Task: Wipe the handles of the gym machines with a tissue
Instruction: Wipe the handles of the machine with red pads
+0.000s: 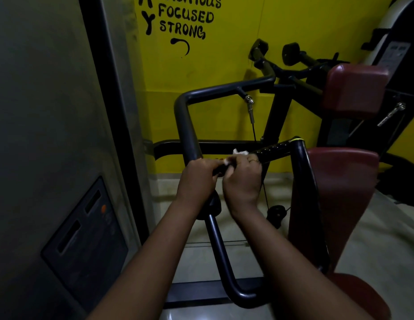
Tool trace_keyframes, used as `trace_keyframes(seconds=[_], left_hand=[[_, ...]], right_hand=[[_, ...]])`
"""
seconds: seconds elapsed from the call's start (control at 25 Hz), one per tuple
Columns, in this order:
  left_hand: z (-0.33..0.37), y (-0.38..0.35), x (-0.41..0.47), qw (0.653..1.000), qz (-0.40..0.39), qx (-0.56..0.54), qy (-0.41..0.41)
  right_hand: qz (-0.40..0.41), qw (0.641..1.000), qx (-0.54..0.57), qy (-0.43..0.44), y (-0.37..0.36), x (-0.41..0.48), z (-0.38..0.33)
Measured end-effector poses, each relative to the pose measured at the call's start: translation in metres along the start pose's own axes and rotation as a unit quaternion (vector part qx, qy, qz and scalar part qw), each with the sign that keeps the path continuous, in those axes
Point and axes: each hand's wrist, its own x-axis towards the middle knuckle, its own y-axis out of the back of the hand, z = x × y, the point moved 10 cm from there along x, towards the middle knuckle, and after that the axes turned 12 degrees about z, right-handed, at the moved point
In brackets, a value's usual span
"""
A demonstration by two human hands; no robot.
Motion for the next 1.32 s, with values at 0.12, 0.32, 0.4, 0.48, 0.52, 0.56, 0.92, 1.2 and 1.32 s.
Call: trace_keyframes(seconds=[0.12,0.32,0.4,0.48,0.52,0.56,0.92,1.2,1.32], left_hand=[[-0.002,-0.002,0.0,1.0,-0.006,0.008,0.008],[-0.006,-0.003,-0.002,1.0,-0.004,-0.008,0.011],[-0.007,-0.005,-0.002,1.0,-0.016,-0.006,0.016],[-0.008,-0.006,-0.002,0.999,-0.024,0.006,0.02],[-0.008,-0.006,-0.002,0.999,-0.025,0.008,0.022],[-0.008,-0.006,-0.002,0.999,-0.023,0.005,0.024],[-0.008,-0.005,-0.002,0.999,-0.02,0.008,0.036],[-0.013,-0.011,0.002,0.999,-0.028,0.01,0.04],[-0.013,-0.015,0.003,0.998,-0.05,0.009,0.04]], right_hand=[[0.064,0.996,-0.021,-0.061,0.014,0.029,0.022],[-0.009,0.981,0.096,-0.168,-0.001,-0.025,0.012],[0.039,0.944,0.152,-0.29,0.001,-0.026,0.034],[0.109,0.89,0.185,-0.402,0.001,-0.021,0.055],[0.138,0.859,0.2,-0.451,0.001,-0.023,0.065],[0.147,0.823,0.223,-0.502,-0.003,-0.031,0.073],[-0.124,0.622,0.43,-0.643,-0.069,-0.039,0.065],[-0.152,0.662,0.359,-0.64,-0.061,-0.065,0.06],[-0.115,0.685,0.352,-0.628,-0.047,-0.042,0.083]])
